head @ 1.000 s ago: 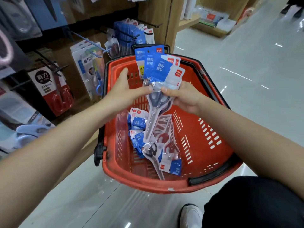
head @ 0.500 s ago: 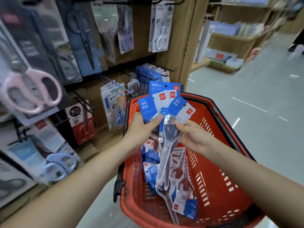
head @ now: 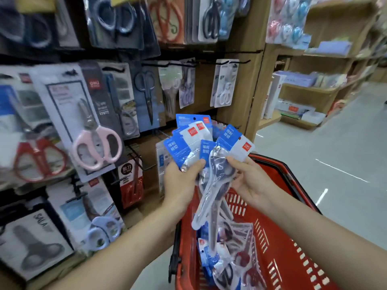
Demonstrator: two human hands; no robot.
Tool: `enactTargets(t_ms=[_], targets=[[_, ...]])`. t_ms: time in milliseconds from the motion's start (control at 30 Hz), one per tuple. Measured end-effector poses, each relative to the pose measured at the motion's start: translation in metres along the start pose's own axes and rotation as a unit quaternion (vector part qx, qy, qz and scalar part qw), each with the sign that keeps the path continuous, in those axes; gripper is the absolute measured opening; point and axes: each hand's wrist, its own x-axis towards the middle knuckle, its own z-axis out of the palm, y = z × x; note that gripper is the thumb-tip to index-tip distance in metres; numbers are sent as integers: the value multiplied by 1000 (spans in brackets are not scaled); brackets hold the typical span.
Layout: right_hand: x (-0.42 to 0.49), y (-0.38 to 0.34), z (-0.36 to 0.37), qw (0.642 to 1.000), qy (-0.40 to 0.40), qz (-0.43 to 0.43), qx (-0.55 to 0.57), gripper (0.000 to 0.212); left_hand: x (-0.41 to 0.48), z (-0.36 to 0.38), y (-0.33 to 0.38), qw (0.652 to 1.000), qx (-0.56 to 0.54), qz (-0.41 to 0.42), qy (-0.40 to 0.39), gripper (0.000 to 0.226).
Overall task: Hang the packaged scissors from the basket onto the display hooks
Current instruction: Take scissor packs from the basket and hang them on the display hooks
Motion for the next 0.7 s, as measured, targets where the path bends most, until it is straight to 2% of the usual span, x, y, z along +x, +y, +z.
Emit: enactTargets(t_ms=[100,233,333,400,500,600,700], targets=[[11,-3,45,999,-38,-21,-4,40,8,-13,30,995,-54,14,84,22],[18,-10,112,993,-106,-44,2,42,18,-37,81,985,-96,61,133,8],[18,-26,154,984,-166,-65,-24,32,18,-58,122,973,-38,155,164,9],[16,-39,178,974,-207,-76,-52,33,14,-70,146,960,6,216,179,14],[15,-52,211,962,-253,-76,-71,33,12,-90,172,937,58,264,222,14],[18,-60,240,962,-243,-95,-80,25,10,-109,189,913,99,283,276,10],[20,-69,266,961,-224,-126,-98,15,2,-122,204,897,121,314,286,9]])
